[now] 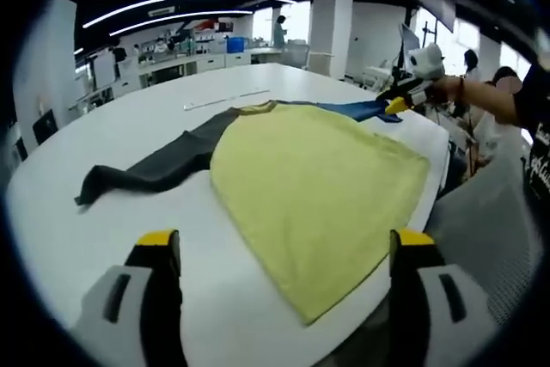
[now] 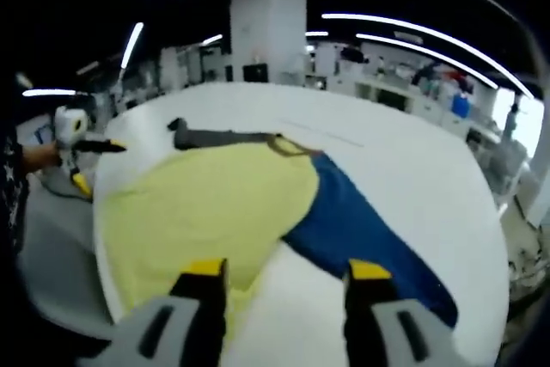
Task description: Fold the garment on the visible template until the final outline fits inside the template.
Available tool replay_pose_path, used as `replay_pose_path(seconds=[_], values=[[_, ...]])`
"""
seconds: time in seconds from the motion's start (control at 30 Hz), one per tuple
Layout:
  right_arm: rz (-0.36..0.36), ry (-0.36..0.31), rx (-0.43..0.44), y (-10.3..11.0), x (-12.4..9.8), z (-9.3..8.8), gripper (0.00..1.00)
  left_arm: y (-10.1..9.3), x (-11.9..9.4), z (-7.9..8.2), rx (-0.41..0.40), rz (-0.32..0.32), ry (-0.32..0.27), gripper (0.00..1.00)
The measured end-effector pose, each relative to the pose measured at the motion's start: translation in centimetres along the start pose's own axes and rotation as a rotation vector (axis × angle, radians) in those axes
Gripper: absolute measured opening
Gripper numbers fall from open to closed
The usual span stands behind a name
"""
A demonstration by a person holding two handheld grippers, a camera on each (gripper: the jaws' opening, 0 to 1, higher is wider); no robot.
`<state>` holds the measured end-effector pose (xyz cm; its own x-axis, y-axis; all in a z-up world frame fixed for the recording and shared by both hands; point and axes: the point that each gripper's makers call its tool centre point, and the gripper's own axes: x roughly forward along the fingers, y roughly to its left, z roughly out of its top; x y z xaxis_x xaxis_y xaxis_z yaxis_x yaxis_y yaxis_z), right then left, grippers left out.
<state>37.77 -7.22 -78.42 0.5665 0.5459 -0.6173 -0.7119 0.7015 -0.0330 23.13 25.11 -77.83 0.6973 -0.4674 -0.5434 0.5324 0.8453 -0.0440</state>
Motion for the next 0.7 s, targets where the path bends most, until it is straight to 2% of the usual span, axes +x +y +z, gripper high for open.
replay_pose_path(seconds=[0.1, 0.27, 0.43, 0.6, 0.7], values=[[-0.013, 0.014, -0.007, -1.1, 1.3, -0.3, 0.47, 0.1, 0.1, 0.4, -0.003, -0.003, -0.013, 0.98], [-0.007, 0.032, -0.020, -1.5, 3.1, -0.7, 0.41, -0.1, 0.3, 0.8, -0.004, 0.002, -0.011, 0.96], [0.018, 0.053, -0.028, -1.3, 4.5, -0.5, 0.36, 0.5, 0.4, 0.5, -0.028, 0.019, 0.001, 0.86], [0.040, 0.065, -0.062, -0.9, 5.6, -0.3, 0.31, 0.9, 0.5, 0.3, -0.039, 0.030, 0.000, 0.83], [0.057, 0.088, -0.095, -1.5, 6.7, -0.7, 0.26, 1.0, 0.5, 0.0, -0.045, 0.035, 0.012, 0.81]])
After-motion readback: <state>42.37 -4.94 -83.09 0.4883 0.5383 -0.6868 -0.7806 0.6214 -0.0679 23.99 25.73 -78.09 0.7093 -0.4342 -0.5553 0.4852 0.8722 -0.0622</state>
